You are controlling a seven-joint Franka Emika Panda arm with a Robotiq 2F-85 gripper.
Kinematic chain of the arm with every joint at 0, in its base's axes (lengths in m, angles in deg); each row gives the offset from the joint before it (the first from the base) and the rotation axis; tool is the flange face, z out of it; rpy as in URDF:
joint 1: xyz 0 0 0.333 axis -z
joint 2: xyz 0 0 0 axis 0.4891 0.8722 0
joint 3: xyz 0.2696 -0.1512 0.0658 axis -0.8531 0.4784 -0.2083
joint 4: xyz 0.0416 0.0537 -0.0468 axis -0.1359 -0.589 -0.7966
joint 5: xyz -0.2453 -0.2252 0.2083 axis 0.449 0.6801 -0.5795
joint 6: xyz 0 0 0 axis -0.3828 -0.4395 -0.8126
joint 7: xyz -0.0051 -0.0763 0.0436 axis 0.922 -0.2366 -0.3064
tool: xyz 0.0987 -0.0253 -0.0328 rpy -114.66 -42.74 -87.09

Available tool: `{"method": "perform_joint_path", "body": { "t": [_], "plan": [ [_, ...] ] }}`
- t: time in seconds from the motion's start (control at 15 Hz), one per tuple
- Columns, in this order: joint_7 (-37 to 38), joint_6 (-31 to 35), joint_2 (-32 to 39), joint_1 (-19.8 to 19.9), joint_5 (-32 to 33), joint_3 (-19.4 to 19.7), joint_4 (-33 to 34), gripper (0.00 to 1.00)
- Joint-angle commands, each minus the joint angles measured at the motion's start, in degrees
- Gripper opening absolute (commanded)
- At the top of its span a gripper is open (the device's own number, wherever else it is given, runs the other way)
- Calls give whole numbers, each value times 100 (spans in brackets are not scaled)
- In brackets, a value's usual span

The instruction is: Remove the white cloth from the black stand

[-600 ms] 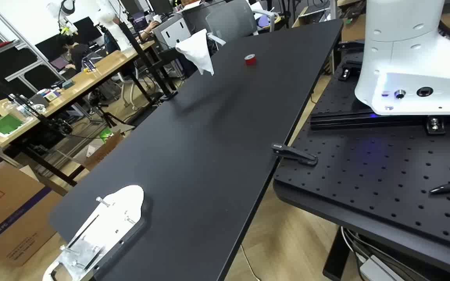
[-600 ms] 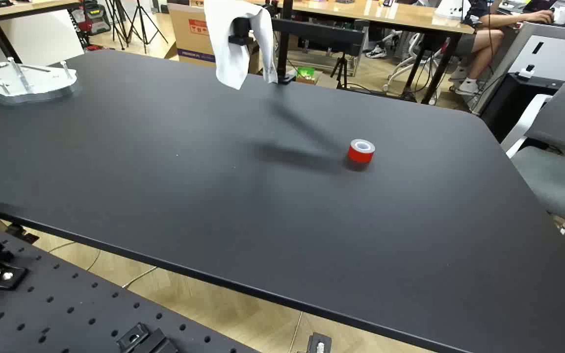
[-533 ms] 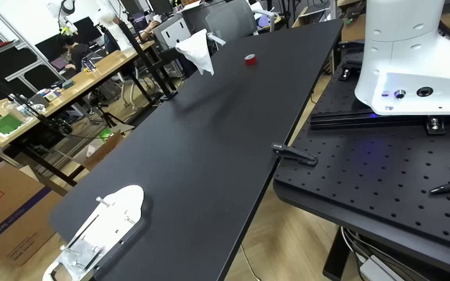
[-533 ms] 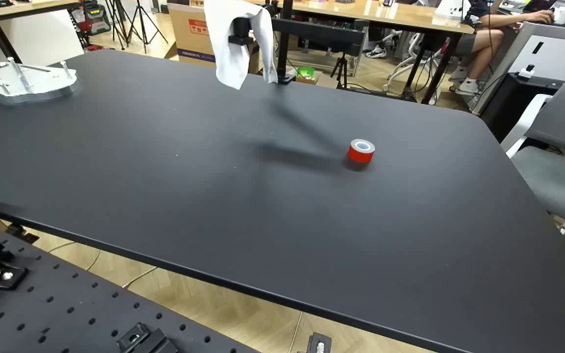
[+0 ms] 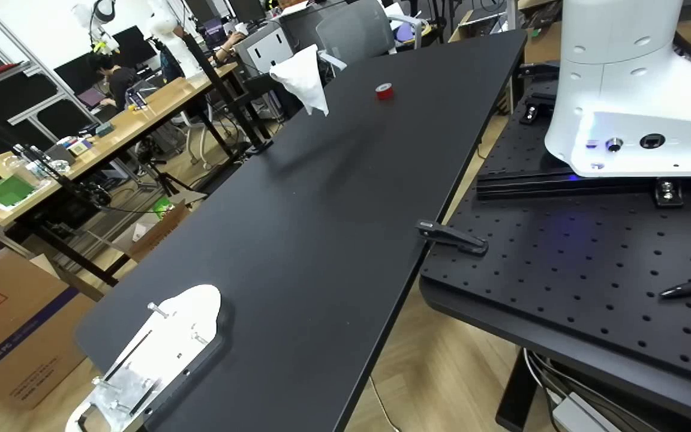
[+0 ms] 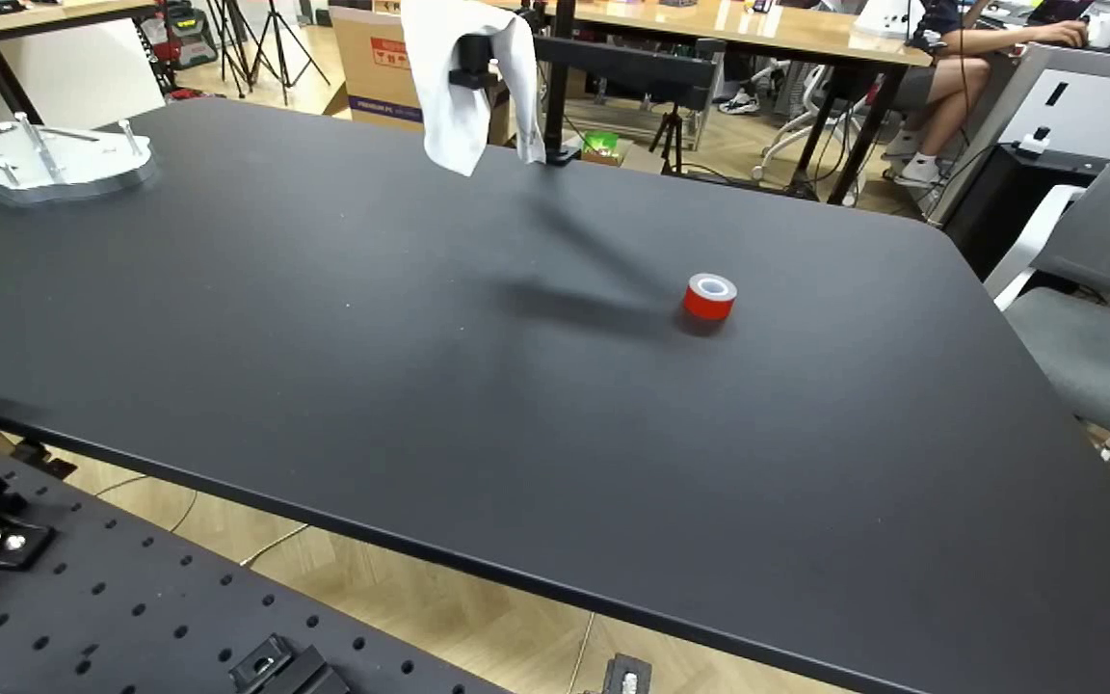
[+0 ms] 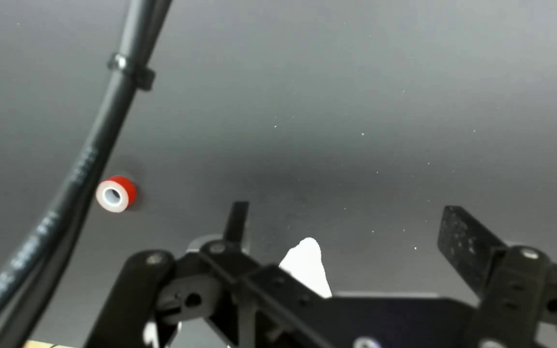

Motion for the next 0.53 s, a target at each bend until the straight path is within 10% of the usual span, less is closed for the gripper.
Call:
{"method": "perform_joint_path", "body": {
  "t": [0.0, 0.47],
  "plan": [
    [26, -16, 4, -56, 28, 49, 11, 100],
    [667, 1575, 685, 375, 983, -116, 196, 100]
  ]
}}
